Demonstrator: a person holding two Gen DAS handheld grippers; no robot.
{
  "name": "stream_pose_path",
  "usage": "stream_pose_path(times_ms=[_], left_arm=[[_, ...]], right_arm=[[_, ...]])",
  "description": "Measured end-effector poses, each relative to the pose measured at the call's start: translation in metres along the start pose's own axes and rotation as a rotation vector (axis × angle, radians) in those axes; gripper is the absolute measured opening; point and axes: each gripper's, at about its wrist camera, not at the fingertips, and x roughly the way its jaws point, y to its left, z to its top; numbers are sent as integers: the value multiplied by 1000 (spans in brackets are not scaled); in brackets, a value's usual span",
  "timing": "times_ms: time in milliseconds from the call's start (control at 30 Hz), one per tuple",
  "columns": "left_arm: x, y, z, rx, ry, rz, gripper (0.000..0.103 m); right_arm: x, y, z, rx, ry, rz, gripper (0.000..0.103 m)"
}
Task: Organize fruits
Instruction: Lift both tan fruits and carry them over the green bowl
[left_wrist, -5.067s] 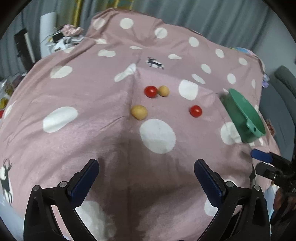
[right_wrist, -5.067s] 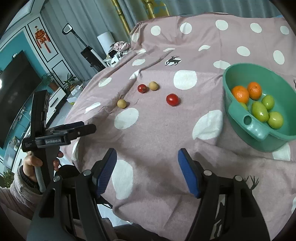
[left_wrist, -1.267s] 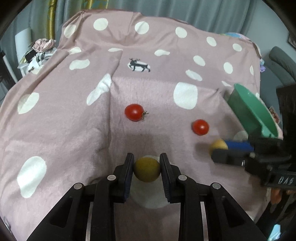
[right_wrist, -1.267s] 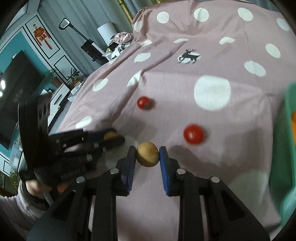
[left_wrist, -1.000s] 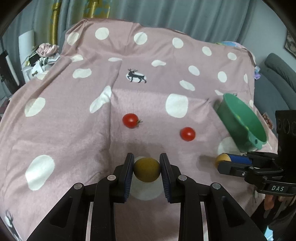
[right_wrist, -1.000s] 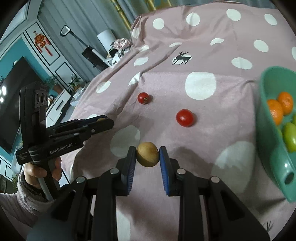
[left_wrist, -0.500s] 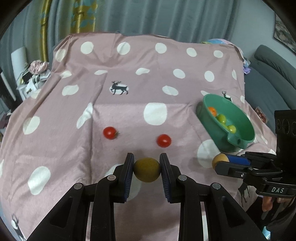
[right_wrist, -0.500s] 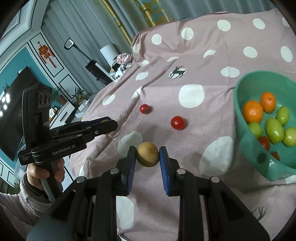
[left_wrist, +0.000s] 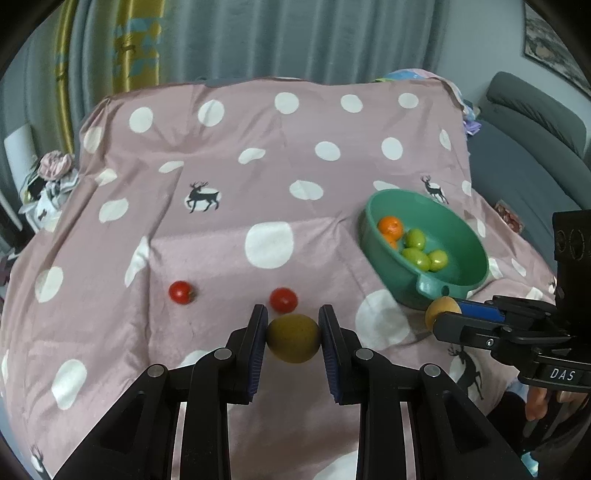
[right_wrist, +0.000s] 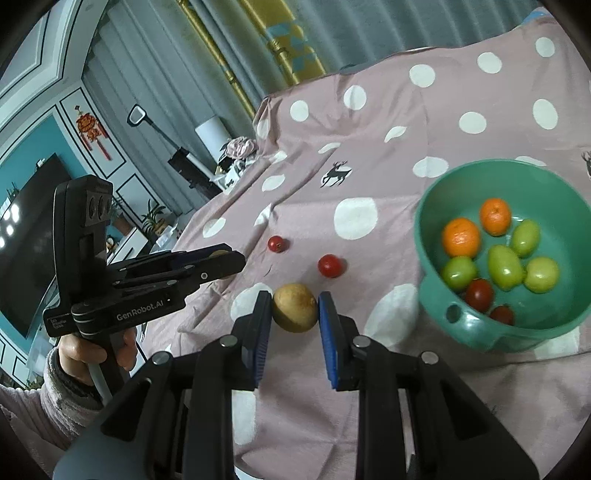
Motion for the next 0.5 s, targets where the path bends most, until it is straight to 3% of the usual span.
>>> stream_pose_path(times_ms=[500], left_arm=[[8, -39, 23, 86, -11, -17, 29]], right_arm=[[-32, -23, 0, 46, -88, -28, 26]])
